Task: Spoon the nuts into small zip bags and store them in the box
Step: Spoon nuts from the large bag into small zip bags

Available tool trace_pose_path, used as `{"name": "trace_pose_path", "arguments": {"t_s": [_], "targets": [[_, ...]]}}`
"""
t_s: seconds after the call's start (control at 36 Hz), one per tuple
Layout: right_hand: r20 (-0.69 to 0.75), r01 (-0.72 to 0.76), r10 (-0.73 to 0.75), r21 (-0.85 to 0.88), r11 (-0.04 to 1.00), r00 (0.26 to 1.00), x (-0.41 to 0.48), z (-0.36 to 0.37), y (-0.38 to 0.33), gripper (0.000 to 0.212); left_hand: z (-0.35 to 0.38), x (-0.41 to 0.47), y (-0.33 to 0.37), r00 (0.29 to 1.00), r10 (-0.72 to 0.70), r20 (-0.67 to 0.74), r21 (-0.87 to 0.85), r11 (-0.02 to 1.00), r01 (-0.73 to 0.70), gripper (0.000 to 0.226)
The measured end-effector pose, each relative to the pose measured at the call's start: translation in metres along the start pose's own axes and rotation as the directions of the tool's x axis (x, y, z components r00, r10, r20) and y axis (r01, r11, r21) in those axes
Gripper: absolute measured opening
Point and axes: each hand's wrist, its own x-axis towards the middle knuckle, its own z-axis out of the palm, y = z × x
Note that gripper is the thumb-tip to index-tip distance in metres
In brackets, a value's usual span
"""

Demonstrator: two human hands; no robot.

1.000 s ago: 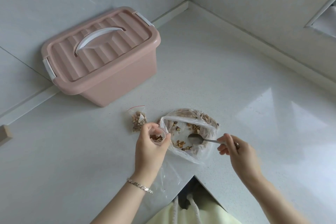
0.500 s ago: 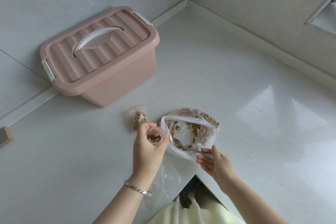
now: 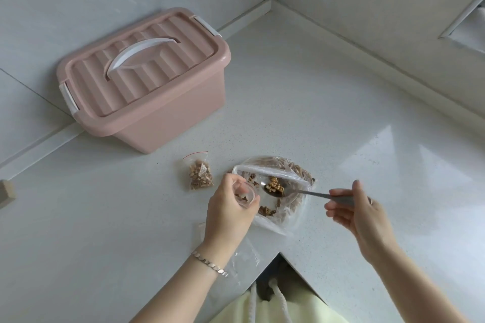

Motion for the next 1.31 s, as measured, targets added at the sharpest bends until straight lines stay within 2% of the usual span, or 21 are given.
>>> {"name": "trace_pose_path", "arguments": {"t_s": [0.11,0.22,0.42,0.47,0.53,0.64,0.72,0.83,1.0,1.17,1.31], "targets": [[0.019,0.177,-0.176,-0.083,0.981,0.984,-0.012,0.006,-0.031,0.05,0.008,0.006,0.0,0.998,-0.021,0.062,0.085,0.996,0.015,0.03],[0.107,0.365,-0.35,-0.188,0.912,0.93,-0.024,0.02,-0.05,0.051,0.014,0.007,0.0,0.995,-0.002,0.104,0.116,0.993,-0.01,0.031],[0.303,0.539,-0.448,-0.42,0.73,0.841,-0.044,0.04,-0.052,0.046,0.019,0.004,0.001,0.997,0.02,0.08,0.113,0.993,-0.029,0.031],[0.317,0.578,-0.483,-0.445,0.684,0.816,-0.049,0.042,-0.053,0.044,0.018,0.004,0.0,0.997,0.021,0.07,0.106,0.994,-0.028,0.031],[0.288,0.592,-0.518,-0.42,0.688,0.806,-0.05,0.041,-0.054,0.044,0.016,0.004,-0.002,0.998,0.011,0.06,0.097,0.995,-0.017,0.031],[0.144,0.575,-0.566,-0.362,0.734,0.812,-0.038,0.031,-0.051,0.046,0.012,0.003,-0.006,0.998,-0.061,0.007,0.016,0.998,0.061,0.027],[0.094,0.51,-0.519,-0.392,0.766,0.85,-0.02,0.022,-0.035,0.046,0.01,0.002,-0.011,0.996,-0.084,-0.041,-0.017,0.996,0.084,0.029],[0.099,0.414,-0.415,-0.441,0.796,0.904,0.003,0.014,0.002,0.034,0.007,0.002,-0.016,0.994,-0.094,-0.057,0.012,0.995,0.095,0.035],[0.12,0.348,-0.33,-0.443,0.826,0.936,0.015,0.02,0.037,0.023,0.003,0.003,-0.018,0.99,-0.131,-0.046,0.034,0.991,0.133,0.027],[0.186,0.267,-0.212,-0.361,0.893,0.959,0.017,0.034,0.055,0.027,0.002,-0.001,-0.017,0.986,-0.166,-0.012,-0.008,0.986,0.166,0.025],[0.182,0.086,-0.04,-0.253,0.964,0.983,0.017,0.043,0.063,0.033,0.002,-0.003,-0.016,0.984,-0.177,0.016,-0.01,0.984,0.177,0.025]]}}
